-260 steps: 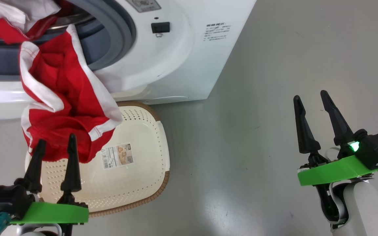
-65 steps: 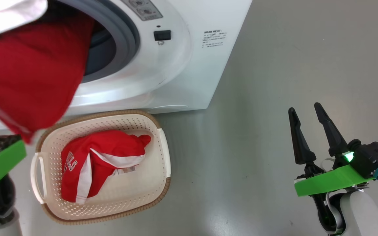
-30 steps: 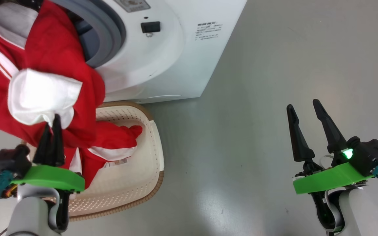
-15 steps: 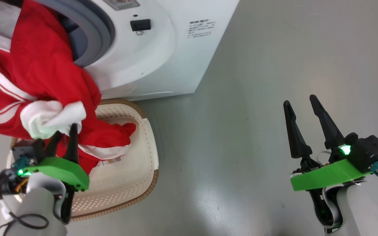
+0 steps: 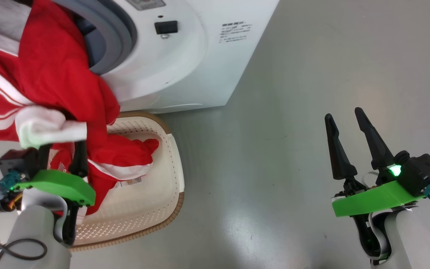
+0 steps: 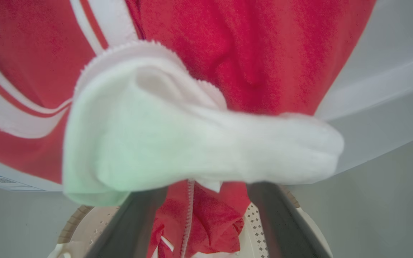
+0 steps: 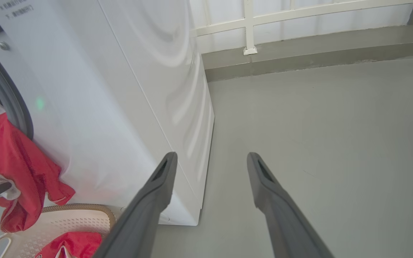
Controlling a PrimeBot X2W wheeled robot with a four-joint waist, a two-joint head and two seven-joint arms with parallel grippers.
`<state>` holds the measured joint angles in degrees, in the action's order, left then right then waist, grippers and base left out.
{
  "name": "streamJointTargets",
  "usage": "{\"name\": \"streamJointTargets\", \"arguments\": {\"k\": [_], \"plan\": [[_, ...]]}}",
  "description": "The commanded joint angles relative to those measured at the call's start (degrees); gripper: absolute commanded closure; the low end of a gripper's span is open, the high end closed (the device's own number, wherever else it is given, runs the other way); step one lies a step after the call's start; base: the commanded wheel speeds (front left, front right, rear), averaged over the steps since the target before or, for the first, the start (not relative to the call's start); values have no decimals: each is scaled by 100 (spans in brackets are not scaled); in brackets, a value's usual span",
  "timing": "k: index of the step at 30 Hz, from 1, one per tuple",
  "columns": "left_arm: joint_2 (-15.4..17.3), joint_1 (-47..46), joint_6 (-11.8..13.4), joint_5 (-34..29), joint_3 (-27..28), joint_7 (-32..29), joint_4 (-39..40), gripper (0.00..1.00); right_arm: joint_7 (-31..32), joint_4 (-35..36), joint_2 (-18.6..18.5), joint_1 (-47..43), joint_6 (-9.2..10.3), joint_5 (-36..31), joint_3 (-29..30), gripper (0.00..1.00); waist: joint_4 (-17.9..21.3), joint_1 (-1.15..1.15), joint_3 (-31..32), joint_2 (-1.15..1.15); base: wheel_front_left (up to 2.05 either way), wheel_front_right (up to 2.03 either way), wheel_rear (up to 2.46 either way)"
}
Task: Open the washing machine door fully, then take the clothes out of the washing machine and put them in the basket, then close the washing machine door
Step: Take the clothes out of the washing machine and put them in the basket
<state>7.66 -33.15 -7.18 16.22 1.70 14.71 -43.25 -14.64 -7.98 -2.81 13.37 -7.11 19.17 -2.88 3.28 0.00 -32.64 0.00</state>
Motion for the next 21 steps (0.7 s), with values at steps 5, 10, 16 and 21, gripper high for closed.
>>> {"name": "streamJointTargets", "arguments": {"k": [5, 10, 16, 21], "plan": [[93, 365, -31, -154, 360, 29, 665, 0, -36, 124, -7, -34, -37, -64, -85, 0, -89, 0, 42, 0, 0, 0, 0], [-4, 696, -31, -299, 484, 29, 1343, 0, -36, 102, -7, -53, -37, -113, -73, 0, -162, 0, 97, 0, 0, 0, 0], [-103, 1177, -31, -380, 564, 29, 2194, 0, -36, 75, -7, -95, -37, -183, -54, 0, -260, 0, 171, 0, 0, 0, 0], [-153, 1549, -31, -412, 612, 29, 2794, 0, -36, 50, -7, -122, -37, -229, -47, 0, -335, 0, 229, 0, 0, 0, 0]]}}
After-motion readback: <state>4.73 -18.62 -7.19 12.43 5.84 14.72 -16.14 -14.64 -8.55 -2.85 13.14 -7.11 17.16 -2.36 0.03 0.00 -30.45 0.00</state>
